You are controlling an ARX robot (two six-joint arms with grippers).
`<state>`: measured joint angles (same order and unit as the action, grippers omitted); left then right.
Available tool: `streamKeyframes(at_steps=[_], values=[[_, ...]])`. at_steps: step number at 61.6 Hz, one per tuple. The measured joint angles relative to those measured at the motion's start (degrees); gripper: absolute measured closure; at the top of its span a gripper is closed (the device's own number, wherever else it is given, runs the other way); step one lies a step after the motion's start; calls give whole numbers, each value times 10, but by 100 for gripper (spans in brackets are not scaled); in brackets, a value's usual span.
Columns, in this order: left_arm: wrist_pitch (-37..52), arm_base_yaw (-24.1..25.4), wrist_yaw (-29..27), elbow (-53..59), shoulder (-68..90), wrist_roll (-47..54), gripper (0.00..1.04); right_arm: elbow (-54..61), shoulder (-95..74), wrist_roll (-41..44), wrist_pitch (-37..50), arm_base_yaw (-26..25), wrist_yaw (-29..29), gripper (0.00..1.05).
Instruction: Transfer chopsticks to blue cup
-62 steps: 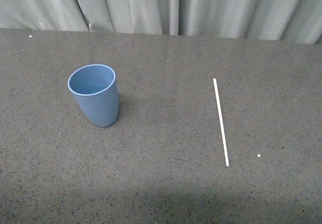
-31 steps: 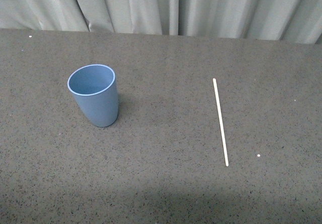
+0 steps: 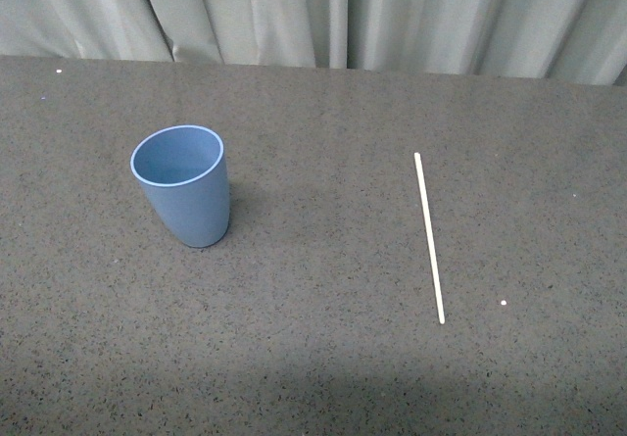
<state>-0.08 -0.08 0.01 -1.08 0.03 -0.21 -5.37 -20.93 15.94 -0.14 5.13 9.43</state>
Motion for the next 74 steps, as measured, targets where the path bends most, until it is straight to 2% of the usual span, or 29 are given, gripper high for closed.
streamKeyframes(at_steps=[10,21,34,48,60,74], values=[[0,0,0,0,0,0,7,-66,-238,-31,105,14,-33,9],[0,0,0,0,0,0,7,-171,-503,-100,160,30,-68,9],[0,0,0,0,0,0,7,-316,-710,-166,90,53,-79,9],[0,0,0,0,0,0,7,-506,-887,-226,-46,89,-78,9],[0,0,0,0,0,0,7,-597,-970,-265,-121,108,-78,9],[0,0,0,0,0,0,7,-663,-1030,-280,-148,122,-74,9]])
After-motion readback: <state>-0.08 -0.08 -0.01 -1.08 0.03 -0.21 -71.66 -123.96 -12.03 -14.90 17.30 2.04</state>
